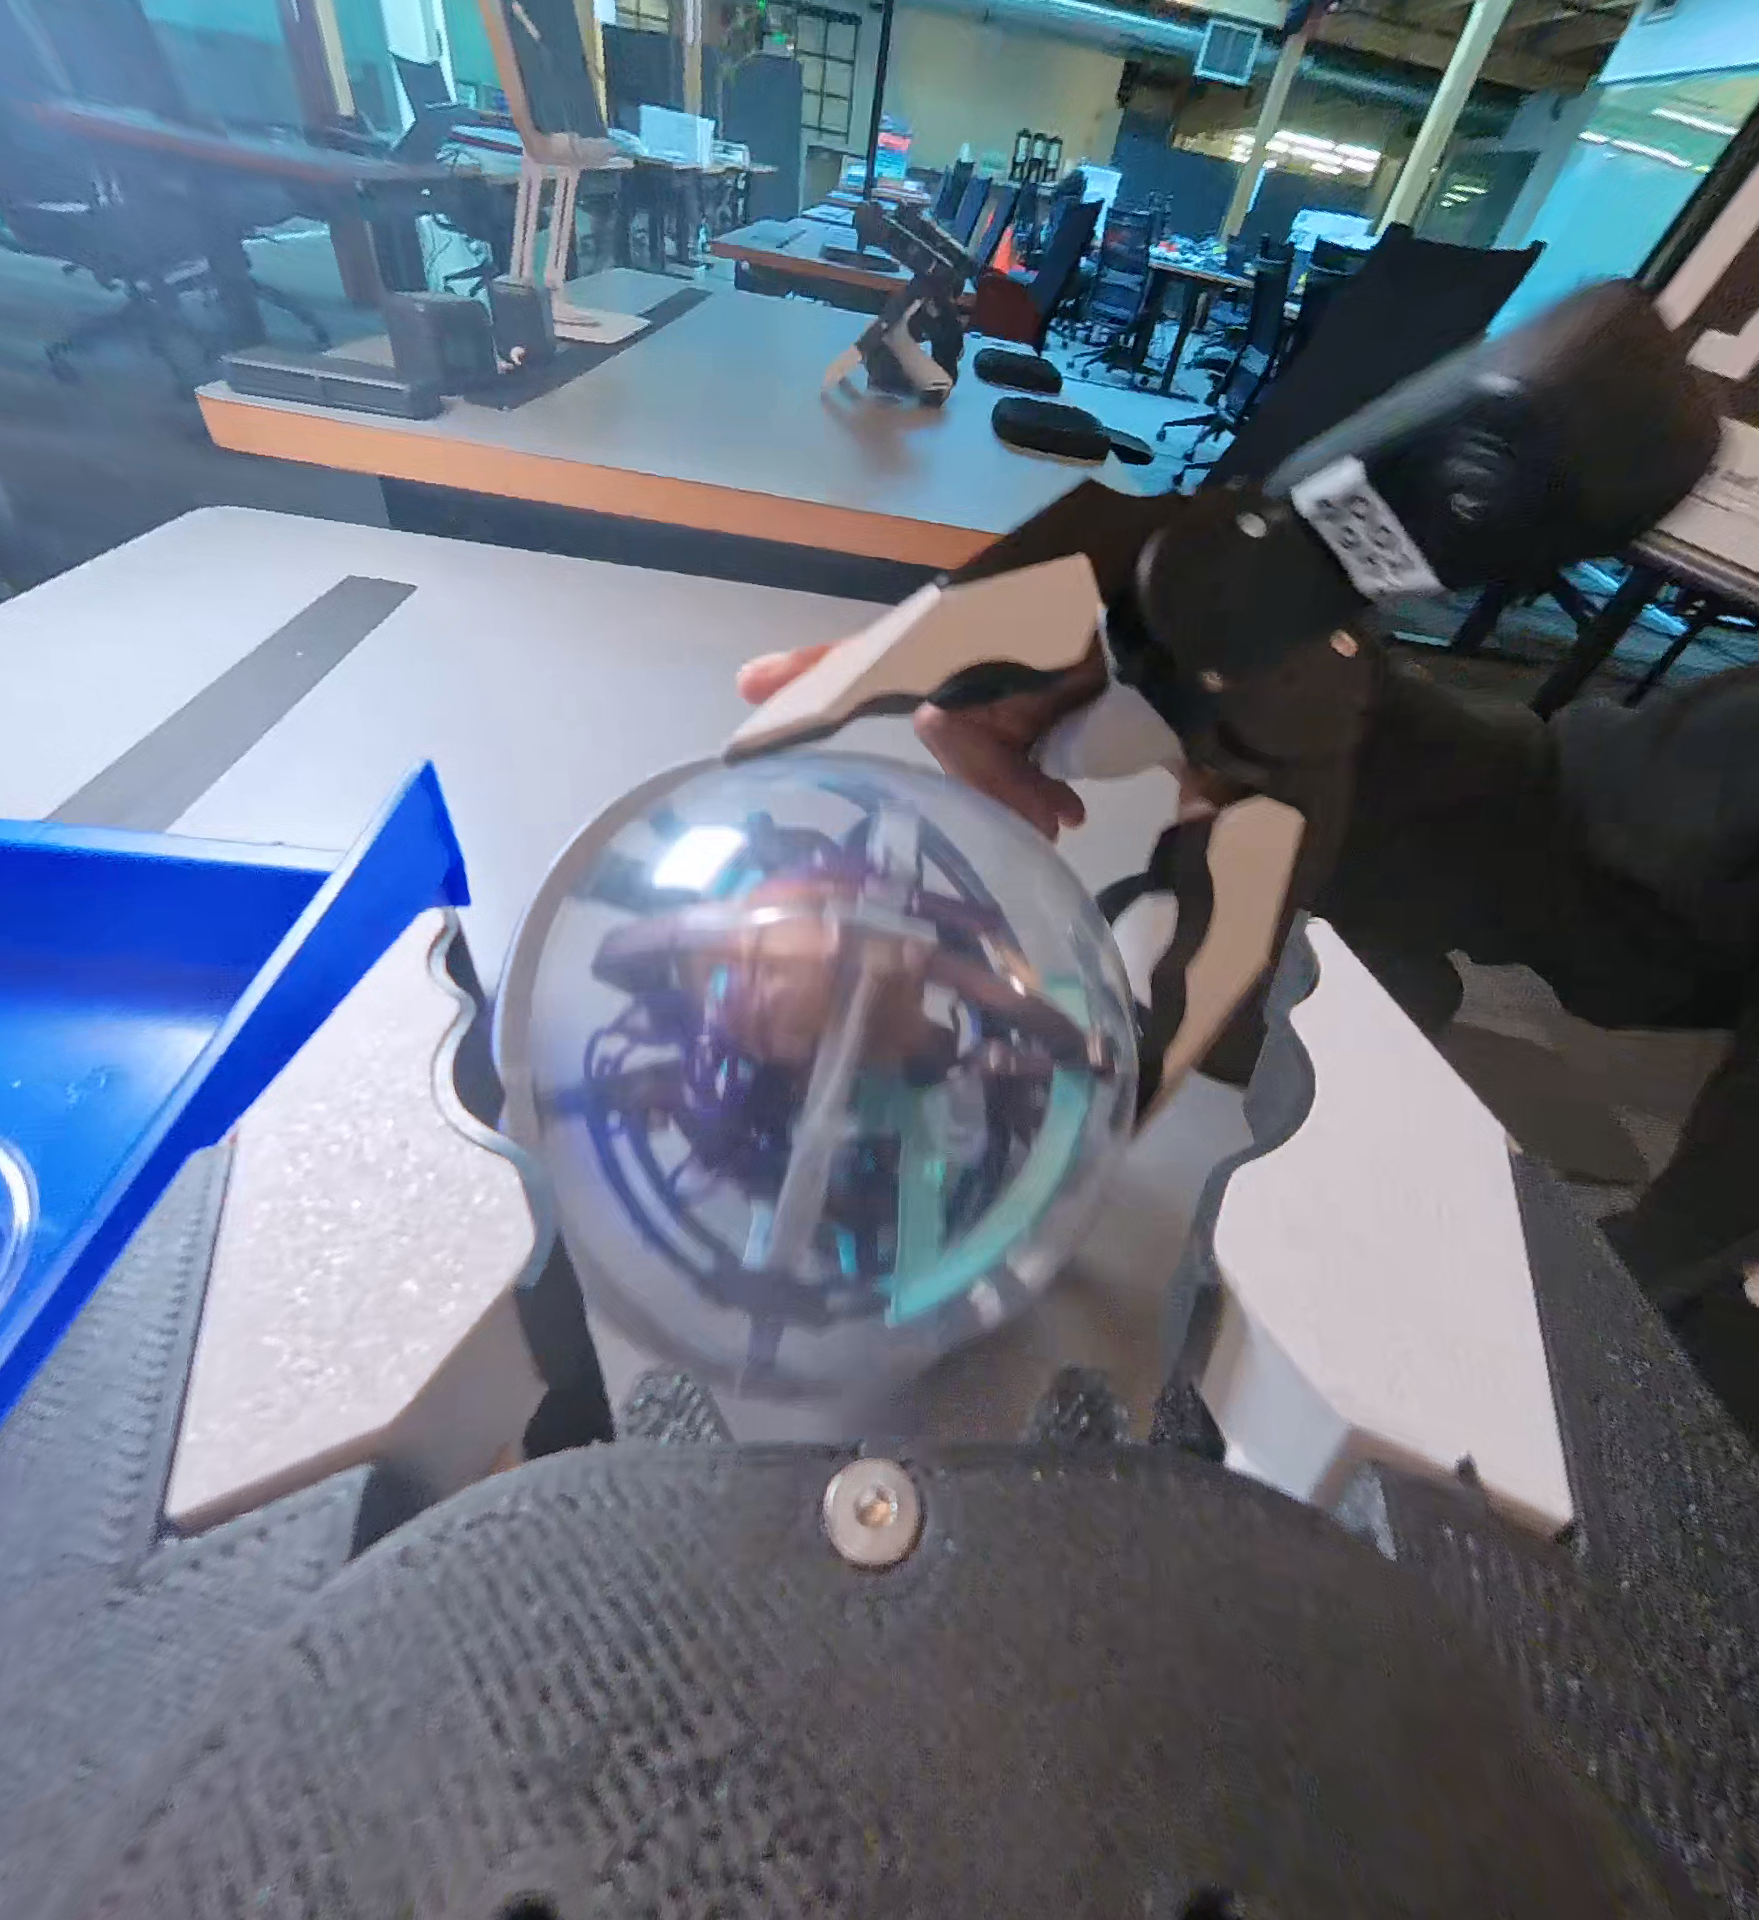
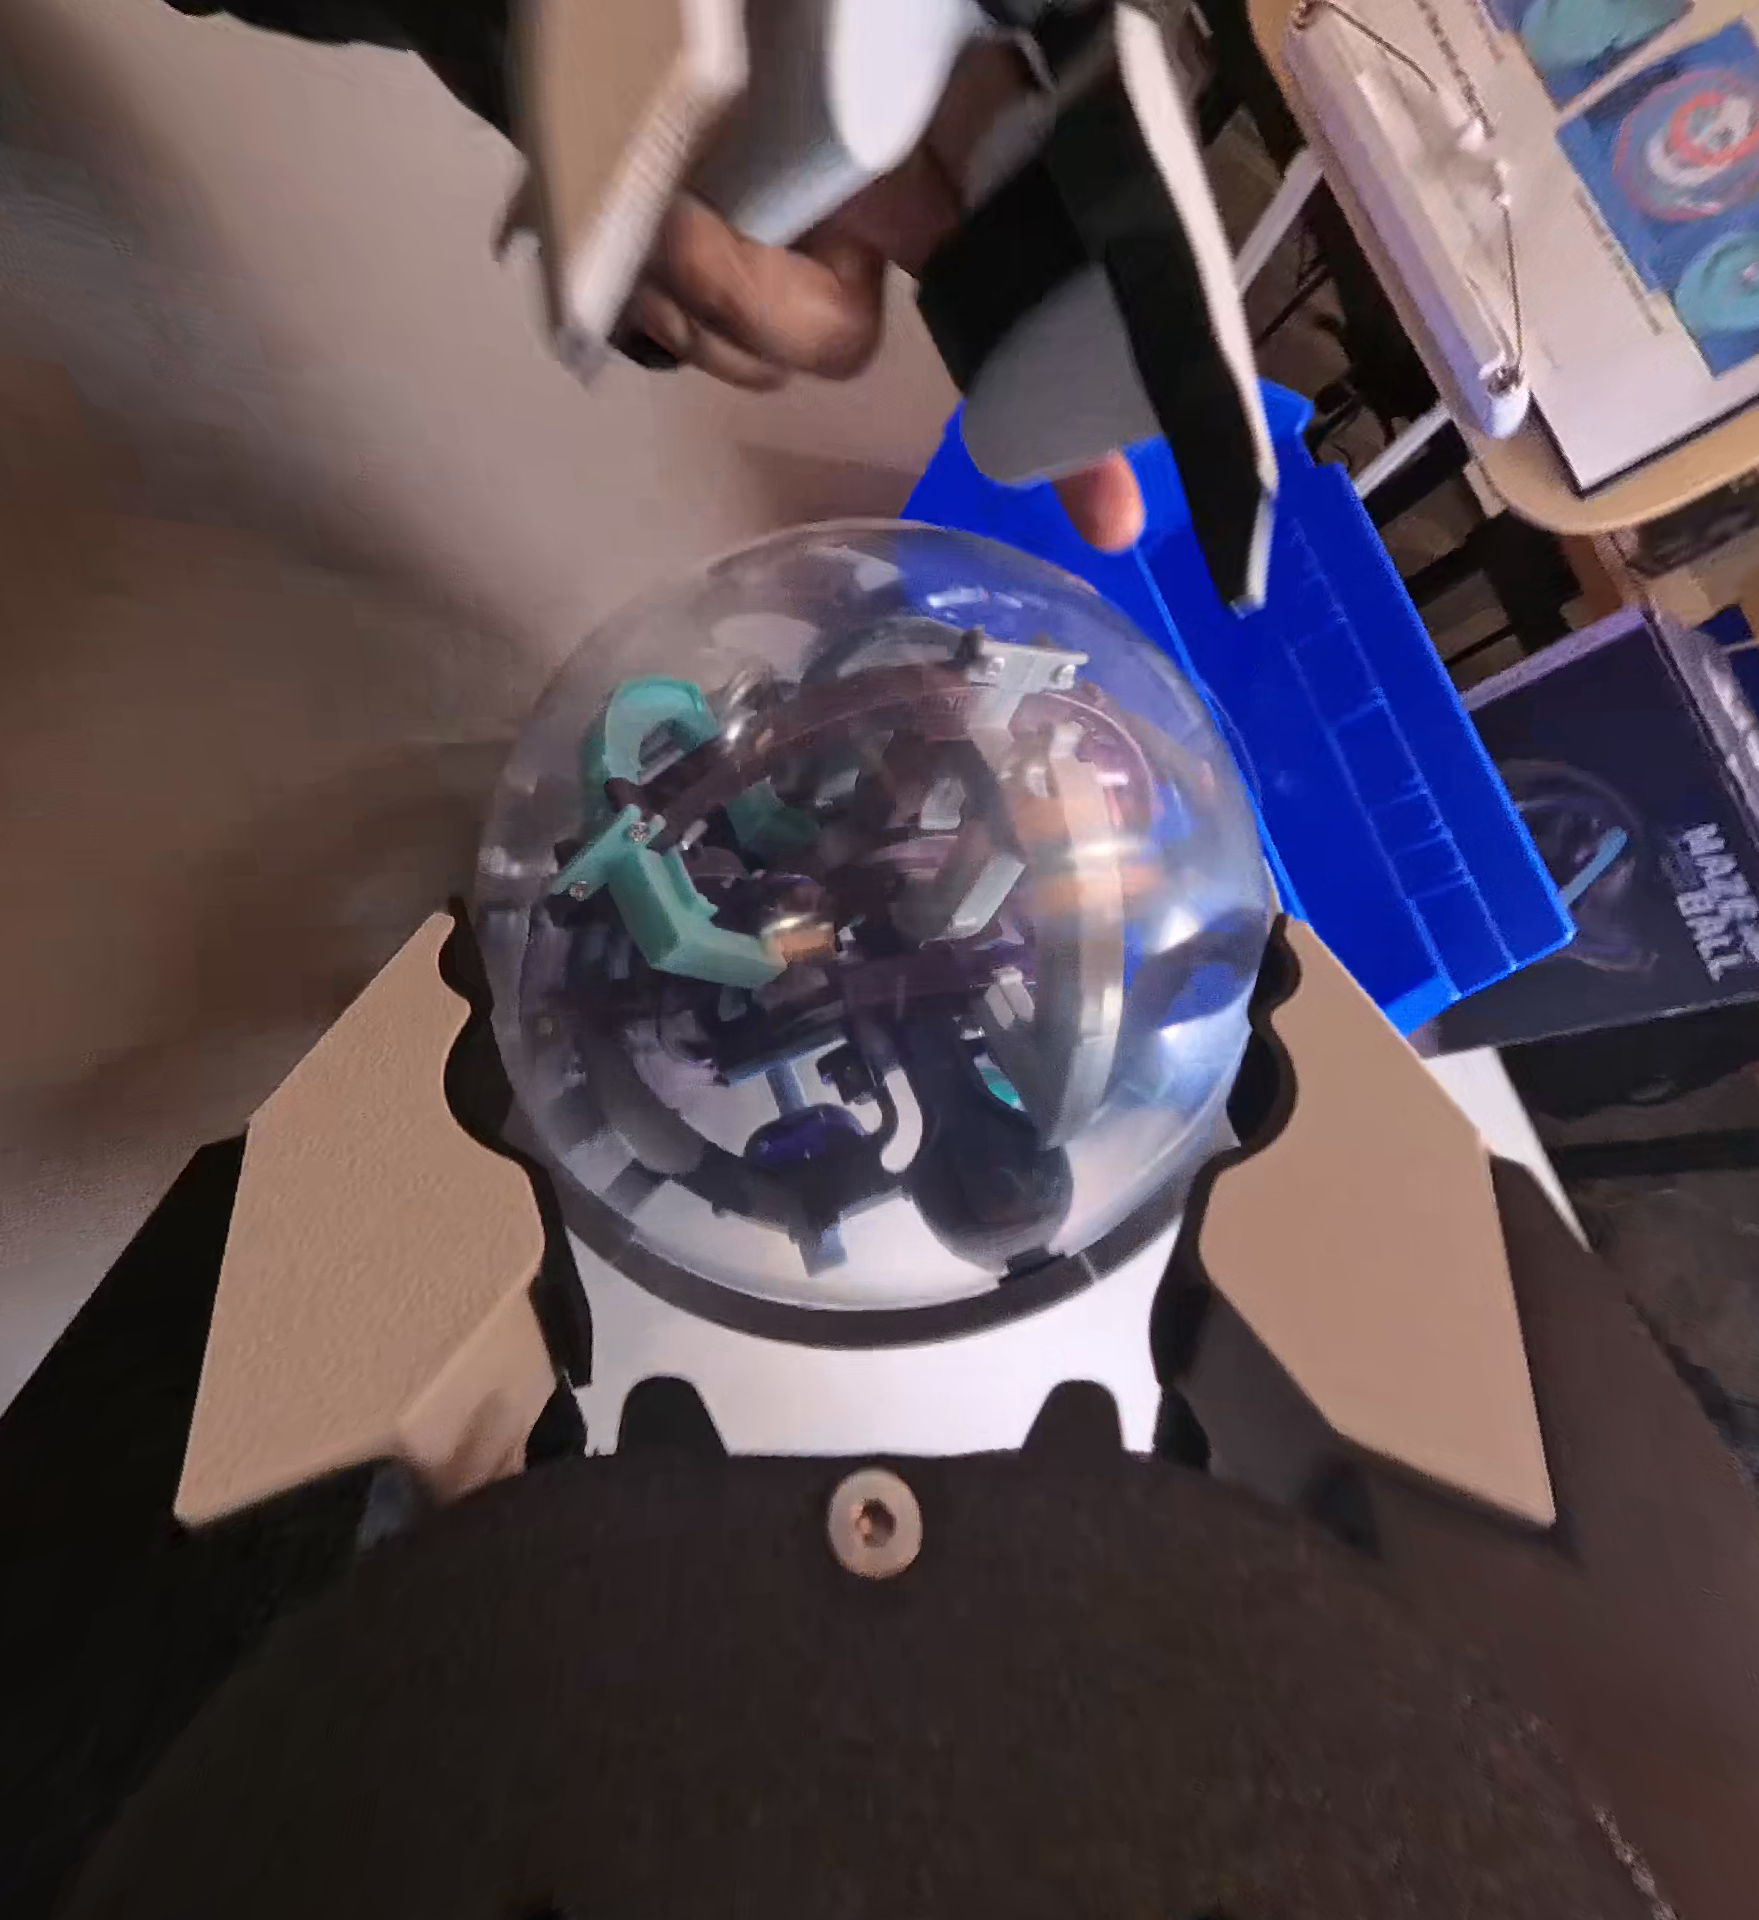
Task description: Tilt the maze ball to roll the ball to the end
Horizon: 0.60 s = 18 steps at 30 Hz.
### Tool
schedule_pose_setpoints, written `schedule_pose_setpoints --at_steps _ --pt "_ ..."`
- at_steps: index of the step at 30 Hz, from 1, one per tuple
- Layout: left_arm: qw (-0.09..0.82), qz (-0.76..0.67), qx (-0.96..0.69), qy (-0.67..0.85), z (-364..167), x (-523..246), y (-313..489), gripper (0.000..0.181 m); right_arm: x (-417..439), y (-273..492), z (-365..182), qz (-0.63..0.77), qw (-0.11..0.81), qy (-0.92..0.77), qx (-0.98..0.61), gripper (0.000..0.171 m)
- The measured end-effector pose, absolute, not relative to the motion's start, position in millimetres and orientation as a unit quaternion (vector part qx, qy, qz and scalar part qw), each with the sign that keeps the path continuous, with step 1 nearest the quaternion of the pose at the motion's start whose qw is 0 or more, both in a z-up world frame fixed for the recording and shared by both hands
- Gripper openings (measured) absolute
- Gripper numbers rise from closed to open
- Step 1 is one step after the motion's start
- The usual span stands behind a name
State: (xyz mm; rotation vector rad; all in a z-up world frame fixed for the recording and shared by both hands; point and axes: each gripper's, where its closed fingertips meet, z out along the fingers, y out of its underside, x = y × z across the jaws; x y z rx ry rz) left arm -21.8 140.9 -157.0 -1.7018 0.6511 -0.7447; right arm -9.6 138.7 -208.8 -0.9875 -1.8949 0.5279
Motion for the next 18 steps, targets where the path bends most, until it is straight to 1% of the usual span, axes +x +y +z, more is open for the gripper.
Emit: schedule_pose_setpoints --at_steps 2,4,6,8,10,12,14,18 --pt "0.542 -0.313 -0.728 0.279 -175 -39 132 0.146 -5 149 -210 0.247 0.446 -0.750 -0.422 0.141" --pt "0.515 -0.313 -0.751 0.268 -208 -54 130 0.145 0 158 -213 0.294 0.432 -0.726 -0.446 0.141" --pt "0.477 -0.317 -0.777 0.261 -244 -55 128 0.144 4 165 -219 0.344 0.409 -0.703 -0.469 0.141" --pt "0.457 -0.299 -0.788 0.285 -265 -45 126 0.144 8 169 -231 0.372 0.383 -0.691 -0.488 0.140" --pt "0.443 -0.272 -0.792 0.319 -274 -36 125 0.144 9 168 -244 0.384 0.359 -0.688 -0.501 0.139" --pt "0.460 -0.261 -0.783 0.327 -269 -32 129 0.143 5 163 -252 0.394 0.345 -0.686 -0.505 0.136" --pt "0.461 -0.260 -0.782 0.329 -270 -33 130 0.146 1 159 -254 0.398 0.343 -0.685 -0.506 0.139" --pt "0.484 -0.270 -0.769 0.318 -266 -39 127 0.143 -4 158 -257 0.381 0.347 -0.691 -0.507 0.139"
